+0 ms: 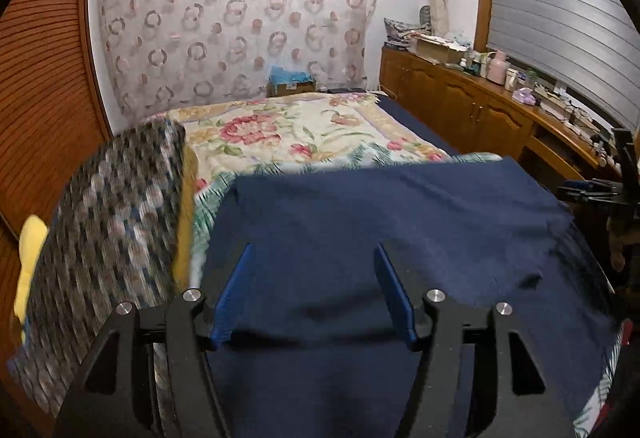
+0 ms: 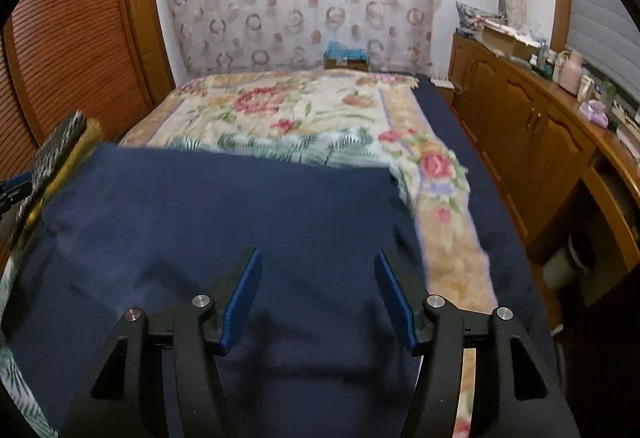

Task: Fold small clothes

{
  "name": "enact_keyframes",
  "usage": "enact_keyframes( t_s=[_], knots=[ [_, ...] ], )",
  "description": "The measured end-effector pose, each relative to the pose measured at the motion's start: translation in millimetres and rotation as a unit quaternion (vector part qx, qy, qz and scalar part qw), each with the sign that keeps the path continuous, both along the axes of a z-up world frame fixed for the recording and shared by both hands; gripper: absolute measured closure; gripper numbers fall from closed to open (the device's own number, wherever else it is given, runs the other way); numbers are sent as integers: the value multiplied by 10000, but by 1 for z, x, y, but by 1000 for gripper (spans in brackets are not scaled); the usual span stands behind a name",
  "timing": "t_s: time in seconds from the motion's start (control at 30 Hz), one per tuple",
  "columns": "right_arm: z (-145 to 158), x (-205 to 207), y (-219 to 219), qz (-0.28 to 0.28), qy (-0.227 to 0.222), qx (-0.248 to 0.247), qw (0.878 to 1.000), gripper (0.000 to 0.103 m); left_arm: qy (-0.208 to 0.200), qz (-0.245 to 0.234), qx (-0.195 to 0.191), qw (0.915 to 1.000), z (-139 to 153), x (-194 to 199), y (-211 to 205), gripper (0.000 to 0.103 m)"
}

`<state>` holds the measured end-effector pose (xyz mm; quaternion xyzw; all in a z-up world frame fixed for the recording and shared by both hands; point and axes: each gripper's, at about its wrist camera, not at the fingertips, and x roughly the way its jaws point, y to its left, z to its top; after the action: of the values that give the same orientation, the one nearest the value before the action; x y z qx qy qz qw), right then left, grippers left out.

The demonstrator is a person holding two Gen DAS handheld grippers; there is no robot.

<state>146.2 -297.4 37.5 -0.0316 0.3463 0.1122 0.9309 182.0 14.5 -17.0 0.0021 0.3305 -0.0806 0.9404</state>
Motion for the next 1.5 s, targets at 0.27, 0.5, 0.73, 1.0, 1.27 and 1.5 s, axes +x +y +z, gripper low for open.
enact_keyframes(
  t_s=[0.27, 0.5, 0.73, 1.0, 1.27, 1.5],
  knots=[
    [8, -55, -8, 145, 85, 128, 9998, 42, 246, -235, -129, 9993, -31, -66, -29, 40],
    [17, -99, -17, 330, -93, 170, 9993, 42, 514, -205, -275, 9981, -48, -93, -25, 40],
    [-17, -131, -1, 625, -50, -93, 9980, 42, 599, -264, -286, 9974, -53, -120, -25, 40],
    [-24, -140, 0, 585, -93, -199, 9980, 42, 847, -520, -277, 9947, -63, -146, -32, 40],
    [-27, -143, 4, 597, -72, -44, 9982, 42, 733, -423, -221, 9962, -69, -154, -30, 40],
    [-21, -151, 6, 490, -288, -179, 9982, 42, 546, -383, -159, 9976, -61, -159, -24, 40]
  ],
)
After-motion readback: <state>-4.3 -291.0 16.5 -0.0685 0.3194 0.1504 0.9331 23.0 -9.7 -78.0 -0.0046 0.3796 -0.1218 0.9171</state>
